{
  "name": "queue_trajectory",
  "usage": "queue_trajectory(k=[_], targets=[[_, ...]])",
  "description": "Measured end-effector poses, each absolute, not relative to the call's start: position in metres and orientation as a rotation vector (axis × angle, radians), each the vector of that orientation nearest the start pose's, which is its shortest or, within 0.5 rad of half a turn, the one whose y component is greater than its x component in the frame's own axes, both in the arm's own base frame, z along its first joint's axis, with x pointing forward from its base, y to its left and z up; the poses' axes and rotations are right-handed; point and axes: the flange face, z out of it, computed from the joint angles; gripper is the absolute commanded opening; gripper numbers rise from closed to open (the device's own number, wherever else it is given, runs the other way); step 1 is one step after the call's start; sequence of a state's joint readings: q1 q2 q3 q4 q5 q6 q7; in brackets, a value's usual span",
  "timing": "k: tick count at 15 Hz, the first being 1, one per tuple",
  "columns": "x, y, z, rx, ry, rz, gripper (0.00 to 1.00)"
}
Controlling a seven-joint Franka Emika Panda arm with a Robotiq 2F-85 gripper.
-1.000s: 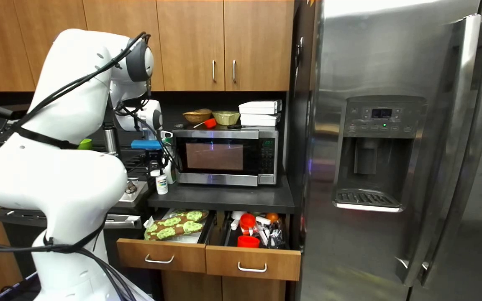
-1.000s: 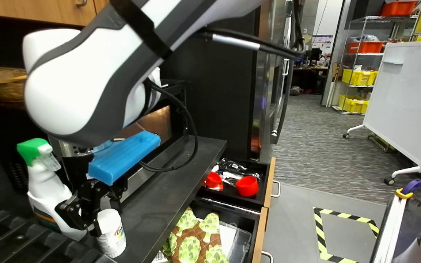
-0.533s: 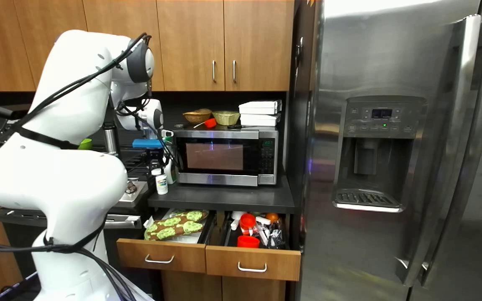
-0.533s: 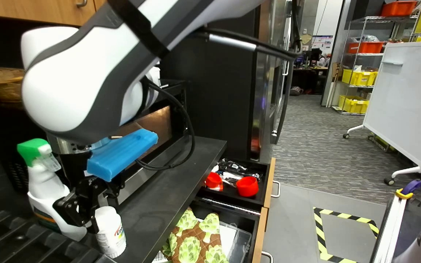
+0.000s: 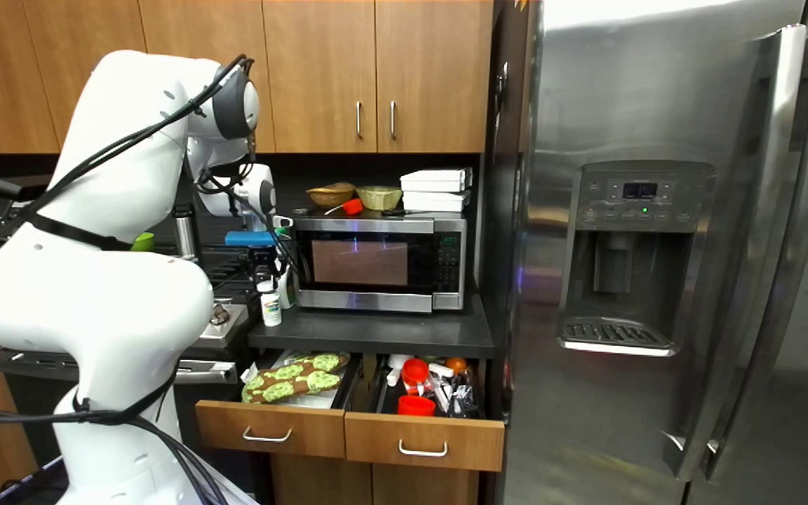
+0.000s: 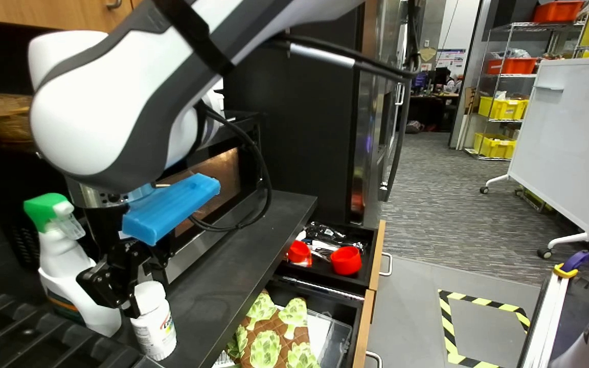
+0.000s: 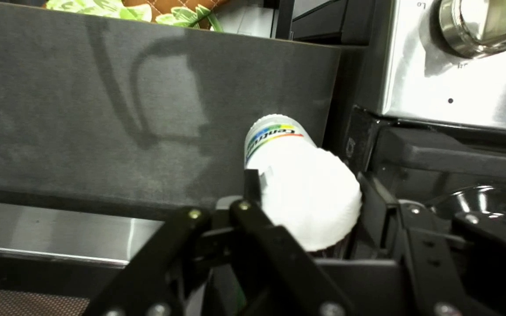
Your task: Put the lid on the bottle
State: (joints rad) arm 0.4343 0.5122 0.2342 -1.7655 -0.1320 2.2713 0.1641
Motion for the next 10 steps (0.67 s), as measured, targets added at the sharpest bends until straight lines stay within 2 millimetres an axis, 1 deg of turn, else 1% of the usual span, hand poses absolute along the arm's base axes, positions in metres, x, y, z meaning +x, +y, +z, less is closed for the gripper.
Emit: queue_trajectory(k=[10], targets=[[0.5319,0.3905,0.2741,-3.010,-0.866,0.008,0.31]])
